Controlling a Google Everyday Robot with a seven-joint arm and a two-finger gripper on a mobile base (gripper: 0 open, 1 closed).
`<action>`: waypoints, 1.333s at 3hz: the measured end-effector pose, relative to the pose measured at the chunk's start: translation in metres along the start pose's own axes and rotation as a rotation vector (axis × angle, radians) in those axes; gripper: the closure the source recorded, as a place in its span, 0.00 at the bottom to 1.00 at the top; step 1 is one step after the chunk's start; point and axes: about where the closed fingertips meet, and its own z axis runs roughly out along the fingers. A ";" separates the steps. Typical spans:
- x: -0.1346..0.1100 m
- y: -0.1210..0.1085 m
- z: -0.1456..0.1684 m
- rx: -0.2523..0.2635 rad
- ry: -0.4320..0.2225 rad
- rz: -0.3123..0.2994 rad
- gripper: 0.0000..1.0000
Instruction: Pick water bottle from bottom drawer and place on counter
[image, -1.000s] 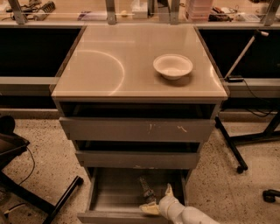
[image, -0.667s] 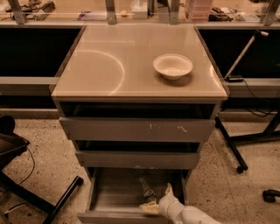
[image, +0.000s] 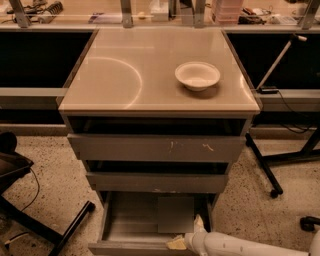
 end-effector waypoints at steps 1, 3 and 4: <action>0.000 0.000 0.000 0.000 0.000 0.001 0.00; -0.021 -0.014 0.049 0.069 0.030 0.036 0.00; -0.026 -0.031 0.088 0.191 0.083 0.066 0.00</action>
Offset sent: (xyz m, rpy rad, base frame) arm 0.0262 0.0052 -0.0130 -0.0077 0.0142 -0.0368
